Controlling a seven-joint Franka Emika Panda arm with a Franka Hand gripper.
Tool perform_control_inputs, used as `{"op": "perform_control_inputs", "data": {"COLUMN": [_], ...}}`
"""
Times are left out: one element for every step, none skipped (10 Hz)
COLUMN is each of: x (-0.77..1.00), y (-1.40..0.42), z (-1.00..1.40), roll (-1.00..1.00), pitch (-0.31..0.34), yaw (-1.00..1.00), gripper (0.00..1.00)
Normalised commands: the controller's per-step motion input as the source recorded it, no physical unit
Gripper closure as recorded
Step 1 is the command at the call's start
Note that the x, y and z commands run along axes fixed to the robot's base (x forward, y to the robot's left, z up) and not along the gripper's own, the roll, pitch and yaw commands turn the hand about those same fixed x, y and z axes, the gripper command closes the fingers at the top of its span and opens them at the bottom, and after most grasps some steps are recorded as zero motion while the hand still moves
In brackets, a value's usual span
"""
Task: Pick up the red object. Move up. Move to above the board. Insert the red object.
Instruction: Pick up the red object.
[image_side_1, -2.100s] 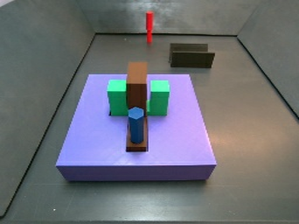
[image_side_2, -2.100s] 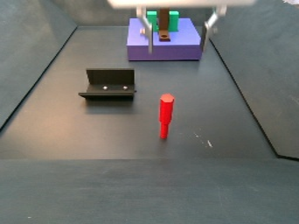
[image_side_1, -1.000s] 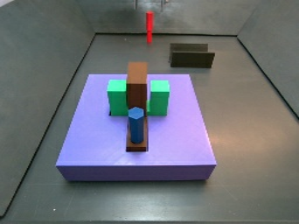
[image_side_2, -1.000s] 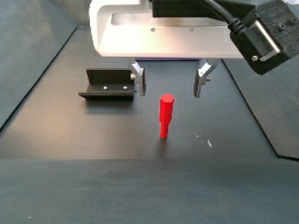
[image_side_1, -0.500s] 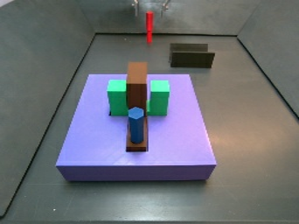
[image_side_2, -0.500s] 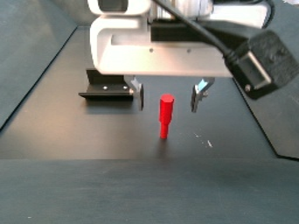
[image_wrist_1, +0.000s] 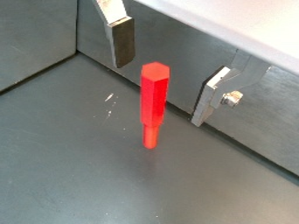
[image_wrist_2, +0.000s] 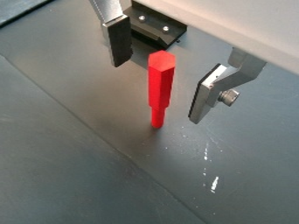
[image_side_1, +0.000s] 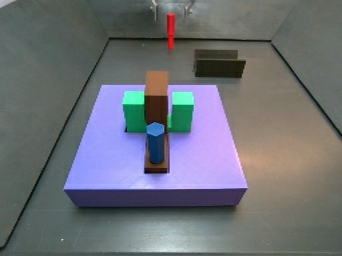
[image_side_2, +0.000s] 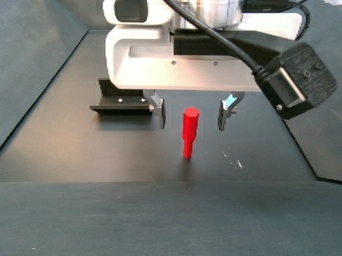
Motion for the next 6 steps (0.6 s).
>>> {"op": "perform_control_inputs", "data": {"x": [0.00,0.00,0.00,0.00,0.00,0.00], "y": [0.00,0.00,0.00,0.00,0.00,0.00], "z": [-0.20,-0.07,-0.12,-0.04,0.00,0.00], "roll": [-0.15,-0.06,-0.03,-0.02,0.00,0.00], "pitch": [-0.124,-0.063,-0.081,-0.030,0.000,0.000], "yaw": [0.00,0.00,0.00,0.00,0.00,0.00], "gripper": [0.00,0.00,0.00,0.00,0.00,1.00]}}
